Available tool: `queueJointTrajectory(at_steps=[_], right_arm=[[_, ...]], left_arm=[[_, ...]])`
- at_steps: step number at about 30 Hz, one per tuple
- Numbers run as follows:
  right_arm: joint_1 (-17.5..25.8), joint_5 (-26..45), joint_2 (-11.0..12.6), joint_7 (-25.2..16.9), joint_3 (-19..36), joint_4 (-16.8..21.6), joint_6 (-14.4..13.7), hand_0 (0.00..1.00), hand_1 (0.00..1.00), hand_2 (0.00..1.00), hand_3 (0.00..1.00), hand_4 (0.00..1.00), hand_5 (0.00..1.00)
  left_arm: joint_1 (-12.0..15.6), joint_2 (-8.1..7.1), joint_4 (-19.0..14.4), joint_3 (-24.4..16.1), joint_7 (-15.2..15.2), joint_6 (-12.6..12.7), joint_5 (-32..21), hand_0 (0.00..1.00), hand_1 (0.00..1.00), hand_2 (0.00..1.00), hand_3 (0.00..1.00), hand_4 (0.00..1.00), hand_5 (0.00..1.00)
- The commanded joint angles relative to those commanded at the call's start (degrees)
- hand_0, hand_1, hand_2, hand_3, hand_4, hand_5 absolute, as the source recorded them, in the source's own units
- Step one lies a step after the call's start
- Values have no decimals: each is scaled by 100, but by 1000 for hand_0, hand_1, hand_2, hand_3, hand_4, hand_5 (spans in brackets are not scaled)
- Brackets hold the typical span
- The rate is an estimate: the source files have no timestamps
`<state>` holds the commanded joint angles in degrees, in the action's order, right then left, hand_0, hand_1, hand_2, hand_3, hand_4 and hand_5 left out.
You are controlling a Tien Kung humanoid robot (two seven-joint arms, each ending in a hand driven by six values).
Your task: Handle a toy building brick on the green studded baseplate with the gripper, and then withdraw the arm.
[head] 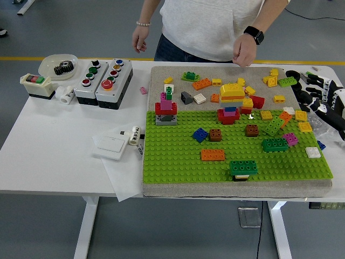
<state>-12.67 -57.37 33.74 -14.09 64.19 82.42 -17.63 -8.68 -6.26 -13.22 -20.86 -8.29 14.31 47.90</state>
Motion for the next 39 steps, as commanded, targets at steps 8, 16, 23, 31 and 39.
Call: queueJointTrajectory(at_steps=[8,16,23,31,39], right_arm=[[29,695,-22,133,200,-149,104,899,835,873,892,998,808],[6,778,-23,154,239,-229,84,902,838,874,896,998,818],[-33,752,-35,207,157,-263,120,905,839,871,891,998,835],[-47,752,-36,217,170,-311,131,902,837,863,879,998,842],[-68,857,-38,248,231,-330,137,901,836,859,872,998,845]], left_arm=[[16,3,0,-44,-26,12,54,742,743,757,611,662,628],[27,8,6,-38,-27,24,35,742,743,758,611,663,629],[52,16,11,-35,-28,46,5,742,743,758,611,662,629],[45,12,10,-43,-23,50,21,742,743,758,611,662,630],[28,10,6,-53,-26,50,45,742,743,759,611,663,631]])
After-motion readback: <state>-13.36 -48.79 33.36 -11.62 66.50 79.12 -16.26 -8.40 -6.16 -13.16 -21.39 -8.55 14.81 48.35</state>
